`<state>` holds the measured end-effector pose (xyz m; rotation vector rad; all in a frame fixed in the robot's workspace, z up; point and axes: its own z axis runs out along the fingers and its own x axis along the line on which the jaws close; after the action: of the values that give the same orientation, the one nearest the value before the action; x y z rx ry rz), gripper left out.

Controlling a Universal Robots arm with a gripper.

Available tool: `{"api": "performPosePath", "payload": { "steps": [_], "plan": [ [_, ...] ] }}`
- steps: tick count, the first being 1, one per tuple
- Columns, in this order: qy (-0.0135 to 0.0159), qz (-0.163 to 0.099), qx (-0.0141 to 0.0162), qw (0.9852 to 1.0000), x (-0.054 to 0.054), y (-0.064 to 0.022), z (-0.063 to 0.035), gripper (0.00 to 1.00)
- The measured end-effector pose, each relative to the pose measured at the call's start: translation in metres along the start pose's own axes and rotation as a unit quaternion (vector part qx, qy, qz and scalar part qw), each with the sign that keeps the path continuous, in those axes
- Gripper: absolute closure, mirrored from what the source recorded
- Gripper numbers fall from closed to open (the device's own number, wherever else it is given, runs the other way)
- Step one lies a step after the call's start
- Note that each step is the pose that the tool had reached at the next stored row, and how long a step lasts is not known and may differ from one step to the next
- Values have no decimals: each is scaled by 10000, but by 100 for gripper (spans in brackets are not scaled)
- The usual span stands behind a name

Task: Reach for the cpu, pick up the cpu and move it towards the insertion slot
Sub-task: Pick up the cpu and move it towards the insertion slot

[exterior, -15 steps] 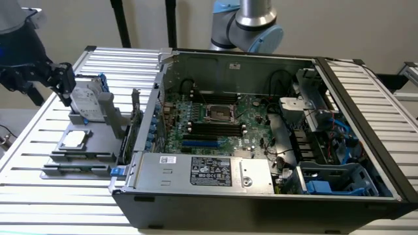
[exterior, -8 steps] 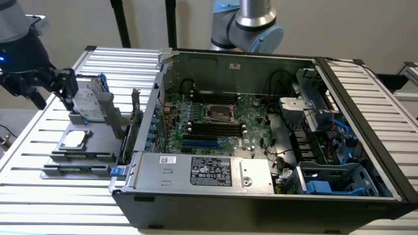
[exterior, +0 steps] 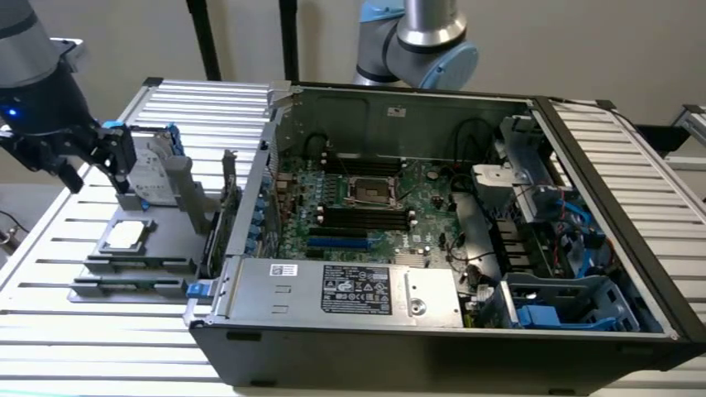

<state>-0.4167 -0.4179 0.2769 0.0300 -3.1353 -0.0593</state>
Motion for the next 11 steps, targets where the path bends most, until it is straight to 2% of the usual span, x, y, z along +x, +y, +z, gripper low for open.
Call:
{"api": "performPosePath", "payload": {
  "steps": [11],
  "plan": [
    [1, 0, 1, 10000, -1, -7, 198, 35]
  ]
}}
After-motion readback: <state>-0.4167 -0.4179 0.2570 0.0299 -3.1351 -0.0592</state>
